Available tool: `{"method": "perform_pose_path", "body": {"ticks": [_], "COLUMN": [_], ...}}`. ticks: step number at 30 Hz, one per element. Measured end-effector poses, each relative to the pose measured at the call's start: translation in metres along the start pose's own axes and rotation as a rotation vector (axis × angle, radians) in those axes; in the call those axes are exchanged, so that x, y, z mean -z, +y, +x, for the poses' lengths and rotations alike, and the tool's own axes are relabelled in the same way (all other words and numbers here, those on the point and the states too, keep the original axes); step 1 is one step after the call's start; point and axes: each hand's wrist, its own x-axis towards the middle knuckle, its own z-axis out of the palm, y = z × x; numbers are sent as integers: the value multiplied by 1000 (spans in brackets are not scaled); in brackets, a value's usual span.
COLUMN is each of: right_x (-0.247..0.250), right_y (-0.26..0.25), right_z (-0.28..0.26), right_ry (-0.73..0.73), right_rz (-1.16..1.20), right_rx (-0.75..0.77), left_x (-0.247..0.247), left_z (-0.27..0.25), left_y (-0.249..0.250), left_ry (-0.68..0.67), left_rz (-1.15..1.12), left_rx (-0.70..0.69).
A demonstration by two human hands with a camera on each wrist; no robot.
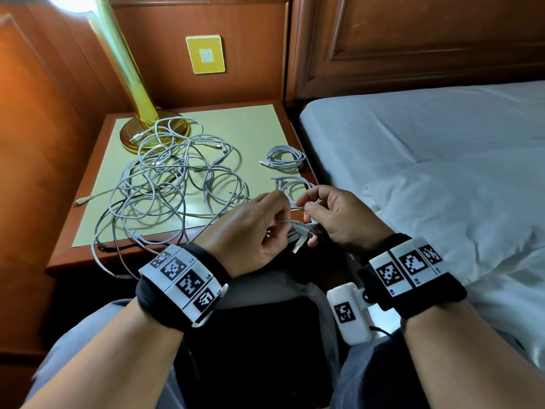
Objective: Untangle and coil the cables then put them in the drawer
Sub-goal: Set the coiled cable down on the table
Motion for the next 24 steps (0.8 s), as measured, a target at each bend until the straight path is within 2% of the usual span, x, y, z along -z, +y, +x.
{"method": "perform_pose_path", "body": {"ticks": [4,8,12,16,19,24], "right_x": [-1,-4,-3,-4,-6,-9], "right_y": [-1,2,5,7,7,2], "right_z": [-2,-2,-2,-1,0,-2], "right_ry": [5,-21,-30,-92,-104,-117], "right_rz": [22,4,-42,-73,-60,39], "right_rx": [25,12,-35,-96,-116,-116], "left_x": [1,3,5,8,7,1], "left_z": [-1,-4,-3,-2,-3,-9], "left_y": [-5,-5,-5,-6,-4,-4], "left_ry": [28,-22,-83,-99,-113,-91], "left_rz": [-163,-320,-292,-53,-168,-349], "left_rx": [144,172,195,112,96,189]}}
